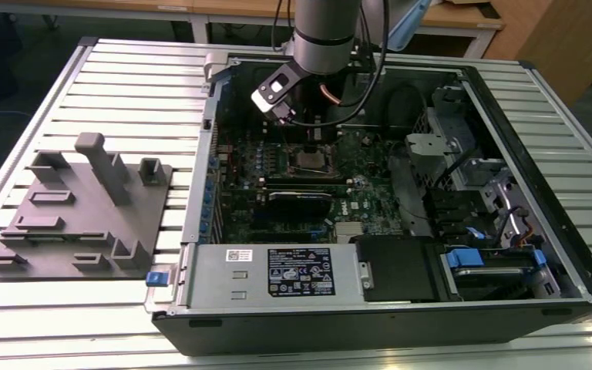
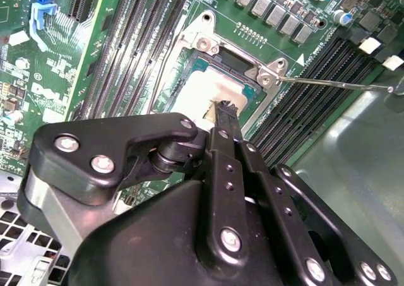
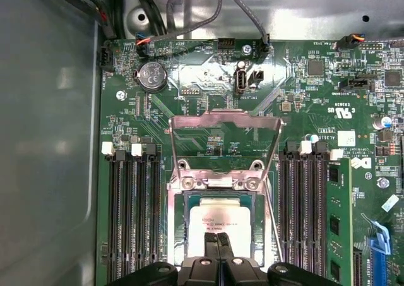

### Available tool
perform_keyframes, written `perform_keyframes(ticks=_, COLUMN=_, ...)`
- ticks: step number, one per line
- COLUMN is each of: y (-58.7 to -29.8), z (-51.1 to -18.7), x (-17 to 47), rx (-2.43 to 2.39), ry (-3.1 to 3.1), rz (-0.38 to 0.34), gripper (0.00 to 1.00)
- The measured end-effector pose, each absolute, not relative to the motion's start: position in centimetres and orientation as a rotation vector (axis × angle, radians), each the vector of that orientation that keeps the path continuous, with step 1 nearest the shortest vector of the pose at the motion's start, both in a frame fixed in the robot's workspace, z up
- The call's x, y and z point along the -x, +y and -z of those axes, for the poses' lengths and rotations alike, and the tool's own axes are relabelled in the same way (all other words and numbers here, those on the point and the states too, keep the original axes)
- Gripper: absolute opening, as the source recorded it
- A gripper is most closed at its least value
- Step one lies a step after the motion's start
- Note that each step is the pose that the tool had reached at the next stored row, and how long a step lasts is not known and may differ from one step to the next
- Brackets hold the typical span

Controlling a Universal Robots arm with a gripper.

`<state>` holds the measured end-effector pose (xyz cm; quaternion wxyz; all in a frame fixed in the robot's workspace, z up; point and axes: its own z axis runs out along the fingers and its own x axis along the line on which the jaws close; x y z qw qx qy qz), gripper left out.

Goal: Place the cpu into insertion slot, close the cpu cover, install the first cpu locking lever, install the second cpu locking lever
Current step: 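Close the cpu cover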

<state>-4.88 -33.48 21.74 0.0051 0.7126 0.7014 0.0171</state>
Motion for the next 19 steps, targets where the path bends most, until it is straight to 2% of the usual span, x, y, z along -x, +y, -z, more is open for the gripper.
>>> perform_keyframes(ticks=19, y=-33.48, z=-22.23, x=4.86, rx=-2.229, ry=2.195, rz=-0.044, gripper=0.10)
